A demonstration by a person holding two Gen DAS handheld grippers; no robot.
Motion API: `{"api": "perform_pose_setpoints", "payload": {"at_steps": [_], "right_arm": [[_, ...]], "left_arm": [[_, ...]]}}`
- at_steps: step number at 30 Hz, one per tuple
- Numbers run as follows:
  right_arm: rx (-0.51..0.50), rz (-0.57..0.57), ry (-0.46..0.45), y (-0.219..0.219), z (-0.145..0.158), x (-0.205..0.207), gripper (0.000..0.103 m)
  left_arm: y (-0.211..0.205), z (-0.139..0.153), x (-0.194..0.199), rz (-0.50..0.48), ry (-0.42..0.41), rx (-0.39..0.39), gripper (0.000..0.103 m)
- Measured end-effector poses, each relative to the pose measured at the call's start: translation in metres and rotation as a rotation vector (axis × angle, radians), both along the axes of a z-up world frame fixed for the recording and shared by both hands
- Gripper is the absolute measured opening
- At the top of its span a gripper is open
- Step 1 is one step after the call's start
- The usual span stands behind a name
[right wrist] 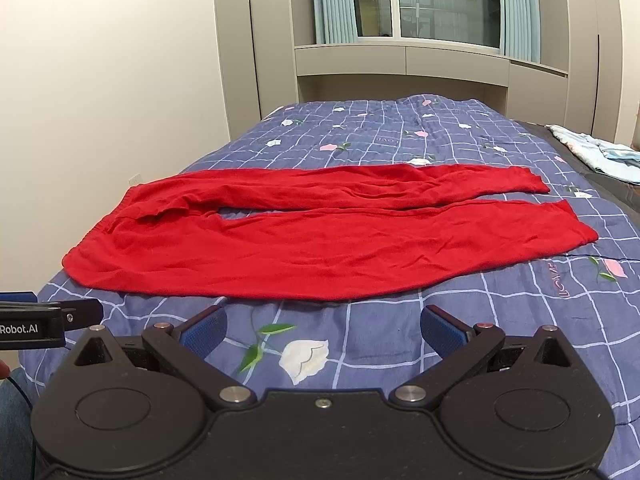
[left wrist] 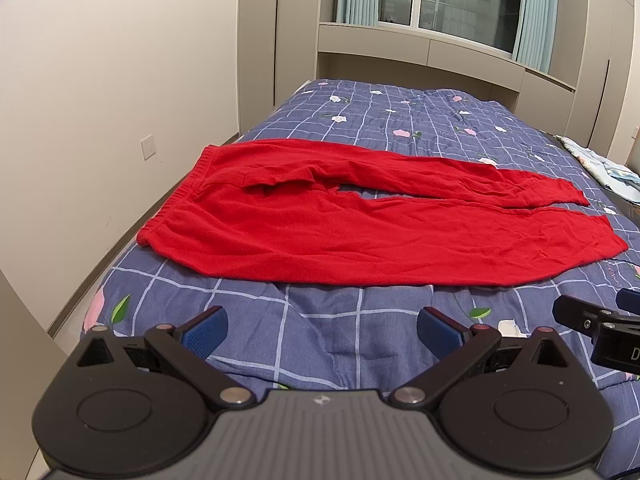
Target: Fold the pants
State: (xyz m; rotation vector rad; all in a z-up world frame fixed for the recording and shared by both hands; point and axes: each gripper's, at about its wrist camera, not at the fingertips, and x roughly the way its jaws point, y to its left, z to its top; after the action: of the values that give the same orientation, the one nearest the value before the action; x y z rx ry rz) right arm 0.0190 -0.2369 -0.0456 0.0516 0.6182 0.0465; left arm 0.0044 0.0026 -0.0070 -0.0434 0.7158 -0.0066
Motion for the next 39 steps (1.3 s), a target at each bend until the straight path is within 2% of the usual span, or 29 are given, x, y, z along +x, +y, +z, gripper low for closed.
{"api": "perform_pose_setpoints", "payload": {"at_steps": [28,33,39], "right_arm": [[0.013,0.007,0.025,-0.001,-0.002,0.006,0.103],[0.015,0.009,0.035,-0.002,-0.003,0.009,0.103],[0.022,0.018,0.047,-0.003,-0.002,0.017,0.103]], "left_arm": [[0.004,-0.007,0.006,0.002,0.029,-0.011,0.103],[0.006,-0.006,0.013,-0.008,0.04,-0.021,0.103],[0.011,-0.001,0.028,-0.001,0.029,0.003,0.103]]}}
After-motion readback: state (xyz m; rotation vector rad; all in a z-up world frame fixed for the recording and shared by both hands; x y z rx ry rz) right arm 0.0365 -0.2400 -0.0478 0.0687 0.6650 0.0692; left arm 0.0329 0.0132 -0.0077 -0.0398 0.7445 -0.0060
